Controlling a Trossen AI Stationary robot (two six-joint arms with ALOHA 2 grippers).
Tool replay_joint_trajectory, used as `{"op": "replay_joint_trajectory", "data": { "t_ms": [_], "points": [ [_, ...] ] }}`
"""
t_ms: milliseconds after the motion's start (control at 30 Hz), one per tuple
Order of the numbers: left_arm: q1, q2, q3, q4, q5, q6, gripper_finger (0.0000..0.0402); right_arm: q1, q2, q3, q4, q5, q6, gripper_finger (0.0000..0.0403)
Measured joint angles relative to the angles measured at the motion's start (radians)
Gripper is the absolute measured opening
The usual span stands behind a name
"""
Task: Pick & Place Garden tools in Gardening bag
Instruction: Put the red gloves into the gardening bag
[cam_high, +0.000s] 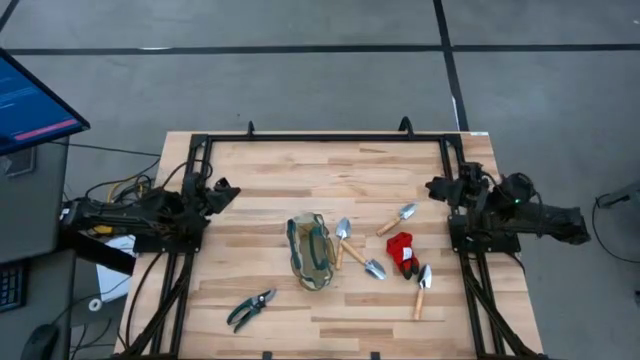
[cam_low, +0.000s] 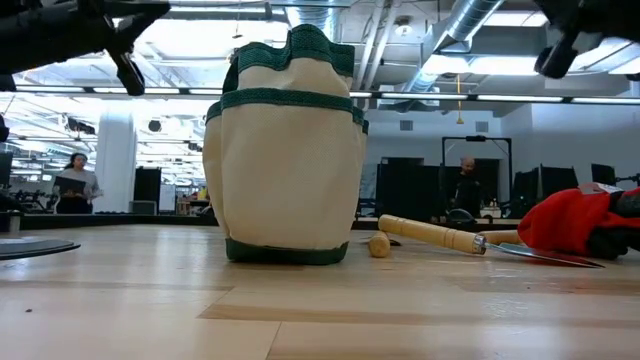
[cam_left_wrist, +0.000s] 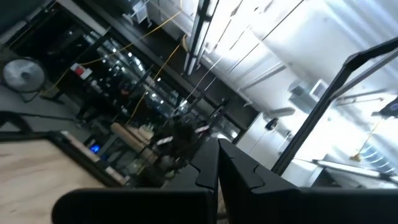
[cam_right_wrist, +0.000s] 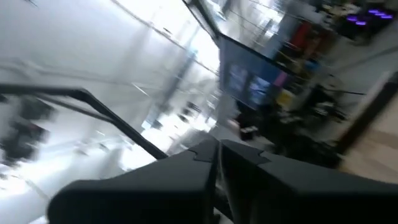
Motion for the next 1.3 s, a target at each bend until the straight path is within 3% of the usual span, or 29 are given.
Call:
{"op": "replay_joint_trajectory", "data": {
  "t_ms": [200,567,800,1067,1300],
  "points": [
    [0.000,0.053,0.000,0.000,-0.003,0.000,0.0008,0.000,0.217,0.303,-0.386,-0.046,-0.123,0.0055],
    [0.000,0.058,0.000,0.004,-0.003,0.000,0.0008,0.001,0.694,0.816,-1.175,-0.265,-0.239,0.0081],
    [0.000,0.058,0.000,0.004,0.023,0.000,0.0008,0.043,0.943,0.950,-1.706,-0.387,-0.199,0.0089],
    [0.000,0.058,0.000,0.004,0.035,0.000,0.0008,0.208,1.075,0.926,-1.727,-0.348,-0.066,0.0110],
    [0.000,0.095,0.001,0.003,0.035,-0.001,0.0008,0.315,1.147,0.925,-1.716,-0.234,0.030,0.0190]
  ]
}}
